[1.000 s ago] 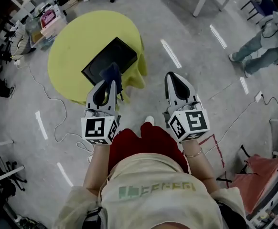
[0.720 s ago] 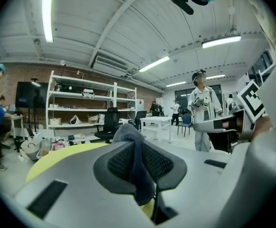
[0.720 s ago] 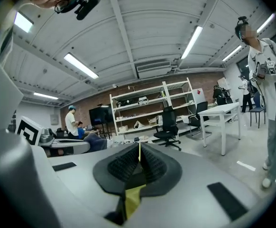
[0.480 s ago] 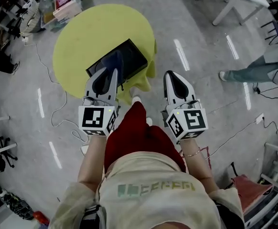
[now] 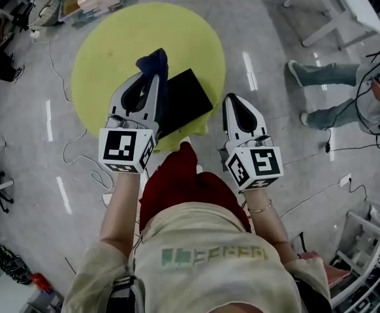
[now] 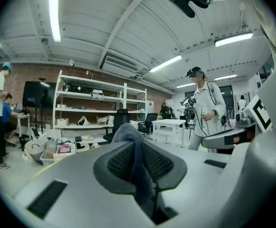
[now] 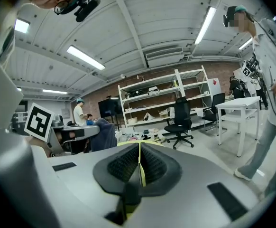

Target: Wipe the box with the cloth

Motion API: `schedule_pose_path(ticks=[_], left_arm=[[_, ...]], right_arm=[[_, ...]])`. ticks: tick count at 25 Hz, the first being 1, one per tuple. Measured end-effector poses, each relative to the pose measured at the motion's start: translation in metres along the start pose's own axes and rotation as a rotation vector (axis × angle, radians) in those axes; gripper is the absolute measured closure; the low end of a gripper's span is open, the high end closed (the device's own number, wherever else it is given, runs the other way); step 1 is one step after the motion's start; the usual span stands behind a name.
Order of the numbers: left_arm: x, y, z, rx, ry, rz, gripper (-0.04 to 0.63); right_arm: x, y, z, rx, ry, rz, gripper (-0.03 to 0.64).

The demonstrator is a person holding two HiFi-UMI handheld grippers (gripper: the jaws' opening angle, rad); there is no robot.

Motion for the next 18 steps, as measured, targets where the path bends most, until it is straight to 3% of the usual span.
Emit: schedule_pose_path(ticks=[8, 18], left_arm=[[-0.007, 0.069, 0.017, -0.062, 0.015, 0.029, 0.535], [-0.054, 0.142, -0.011, -0.271, -0.027, 0.188, 0.535]], right_arm=[[-0.003, 0.037, -0.024, -0.043, 0.017, 0.045, 0.578], [-0.01, 0.064, -0.052, -0.15, 0.051, 0.123, 0.578]])
Point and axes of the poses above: the fingertips, and each gripper's own axes: y forward along the fingers, z to its left, x out of its top, the point moved 1 cm from there along -y, backward along the fingers, and after that the axes turned 11 degrees about x, right-handed, at the moved point
